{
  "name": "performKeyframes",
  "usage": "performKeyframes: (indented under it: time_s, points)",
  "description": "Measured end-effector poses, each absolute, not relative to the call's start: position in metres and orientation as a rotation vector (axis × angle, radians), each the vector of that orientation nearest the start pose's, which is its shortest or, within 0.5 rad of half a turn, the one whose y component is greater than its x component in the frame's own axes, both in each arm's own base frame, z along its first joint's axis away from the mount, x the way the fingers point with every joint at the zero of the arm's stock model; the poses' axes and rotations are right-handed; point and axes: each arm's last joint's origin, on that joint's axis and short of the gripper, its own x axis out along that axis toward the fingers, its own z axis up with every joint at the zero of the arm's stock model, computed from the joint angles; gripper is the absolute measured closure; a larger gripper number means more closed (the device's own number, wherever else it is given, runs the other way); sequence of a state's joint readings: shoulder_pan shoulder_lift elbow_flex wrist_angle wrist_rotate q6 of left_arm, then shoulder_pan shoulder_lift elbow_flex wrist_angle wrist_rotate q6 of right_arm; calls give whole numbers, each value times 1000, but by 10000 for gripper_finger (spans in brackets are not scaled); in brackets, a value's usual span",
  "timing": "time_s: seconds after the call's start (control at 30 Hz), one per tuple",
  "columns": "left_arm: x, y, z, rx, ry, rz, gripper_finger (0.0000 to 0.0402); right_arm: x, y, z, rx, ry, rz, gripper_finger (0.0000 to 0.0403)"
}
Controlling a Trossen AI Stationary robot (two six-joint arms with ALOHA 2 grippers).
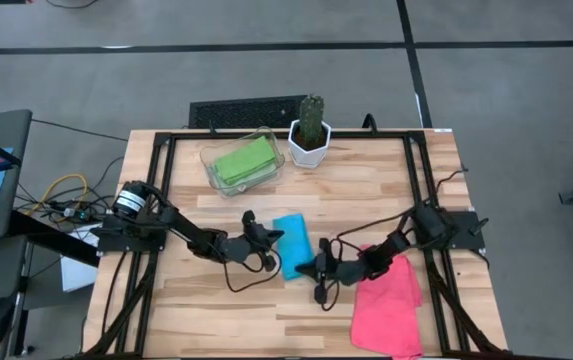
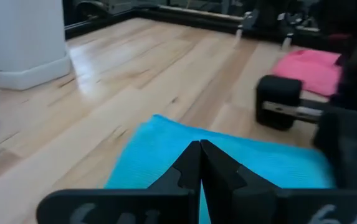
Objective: Fold microfiber towels
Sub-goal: Fold the blue microfiber towel, then put the blue microfiber towel into the transparent bin
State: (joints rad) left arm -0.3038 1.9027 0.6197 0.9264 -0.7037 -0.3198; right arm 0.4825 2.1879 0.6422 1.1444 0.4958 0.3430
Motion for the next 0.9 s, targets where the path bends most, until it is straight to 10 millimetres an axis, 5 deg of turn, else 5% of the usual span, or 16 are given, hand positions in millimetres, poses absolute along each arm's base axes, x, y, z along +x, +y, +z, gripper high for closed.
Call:
performKeyframes:
  time_s: [0.23, 0.4, 0.67, 0.8, 0.9]
  points:
    - [302, -98, 116, -140, 218, 366, 402, 287, 142, 48, 176, 313, -77, 391]
    - [294, -116, 122, -142, 236, 289, 401, 287, 136, 107, 126, 247, -104, 378]
    - [280, -145, 119, -160, 291, 154, 396, 298, 45, 182, -74, 721, -102, 302]
    - [271, -157, 115, -154, 331, 114, 371, 315, -1, 196, -52, 788, 11, 226]
    - [262, -167, 111, -157, 386, 92, 343, 335, -20, 187, -68, 822, 80, 169]
